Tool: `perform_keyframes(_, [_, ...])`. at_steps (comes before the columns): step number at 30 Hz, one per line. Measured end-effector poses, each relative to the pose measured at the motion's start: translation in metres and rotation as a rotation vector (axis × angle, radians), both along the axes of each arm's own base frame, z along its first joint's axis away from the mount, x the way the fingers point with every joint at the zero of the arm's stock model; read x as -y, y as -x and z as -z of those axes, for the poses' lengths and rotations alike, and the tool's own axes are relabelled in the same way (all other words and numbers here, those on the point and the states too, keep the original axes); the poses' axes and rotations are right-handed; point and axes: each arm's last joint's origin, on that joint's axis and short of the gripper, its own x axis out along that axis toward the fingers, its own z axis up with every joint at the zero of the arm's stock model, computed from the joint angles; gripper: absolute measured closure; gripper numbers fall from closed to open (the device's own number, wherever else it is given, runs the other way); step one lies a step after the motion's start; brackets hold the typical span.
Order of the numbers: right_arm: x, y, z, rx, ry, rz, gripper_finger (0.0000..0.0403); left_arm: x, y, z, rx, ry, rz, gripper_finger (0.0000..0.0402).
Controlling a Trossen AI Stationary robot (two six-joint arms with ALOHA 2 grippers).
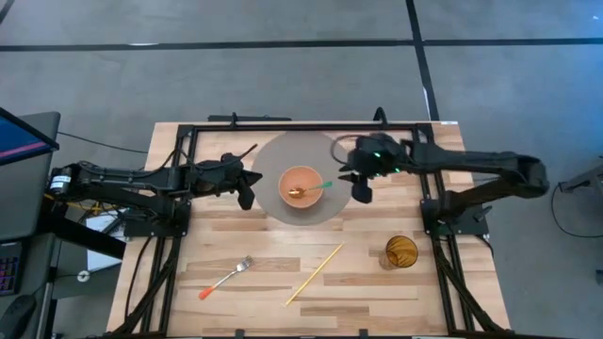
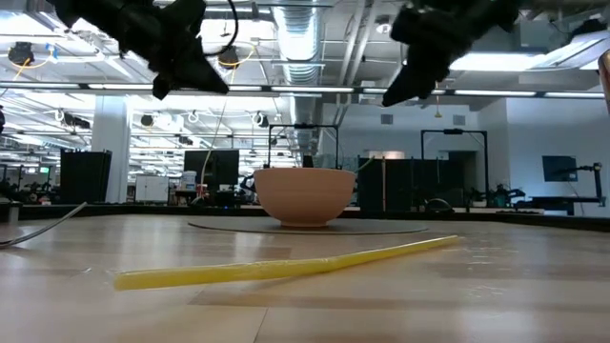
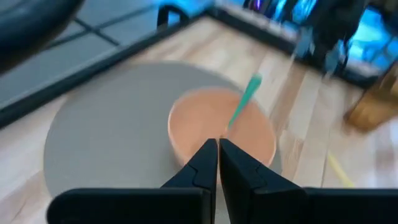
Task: Pick & Place Utensil
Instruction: Put the orange fork into the orange bowl on the gray table placemat
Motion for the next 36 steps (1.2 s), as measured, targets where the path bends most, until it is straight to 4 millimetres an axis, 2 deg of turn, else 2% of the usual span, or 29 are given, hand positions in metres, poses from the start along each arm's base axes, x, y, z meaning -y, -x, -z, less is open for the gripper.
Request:
perform_keyframes(3, [-0.003,0.011,0.006,0.141,0.034,-0.008,0.03,0.0,-0.006,-0.015,0.161,-0.03,-0.004,0.0385])
perform_keyframes(6, [-0.004,0.013,-0.007,0.274,0.075,-0.012,0.03,0.001,-0.009,-0.032,0.302,-0.141,0.03,0.0389])
perform_keyframes(10, [-0.005,0.016,-0.023,0.36,0.139,-0.035,0.03,0.003,-0.017,-0.05,0.349,-0.232,0.053,0.0396])
perform_keyframes(14, [-0.005,0.018,-0.025,0.362,0.171,-0.054,0.03,0.012,-0.043,-0.056,0.246,-0.295,0.103,0.0396])
perform_keyframes(19, [-0.003,0.018,-0.027,0.39,0.182,-0.043,0.03,0.027,-0.069,-0.066,-0.093,-0.413,0.081,0.0396])
perform_keyframes(21, [-0.003,0.017,-0.029,0.403,0.185,-0.043,0.03,0.034,-0.072,-0.068,-0.171,-0.369,0.087,0.0396])
perform_keyframes(23, [-0.003,0.017,-0.028,0.403,0.185,-0.044,0.03,0.045,-0.072,-0.072,-0.152,-0.263,0.085,0.0396])
perform_keyframes(26, [-0.003,0.017,-0.028,0.399,0.183,-0.045,0.03,0.066,-0.065,-0.074,-0.146,-0.117,0.184,0.0393])
perform_keyframes(31, [-0.002,0.012,-0.022,0.373,0.153,-0.033,0.03,0.1,-0.042,-0.05,-0.302,0.031,0.229,0.0385])
perform_keyframes(36, [0.0,0.005,-0.013,0.337,0.134,-0.029,0.03,0.122,-0.02,-0.022,-0.423,0.243,0.191,0.0363])
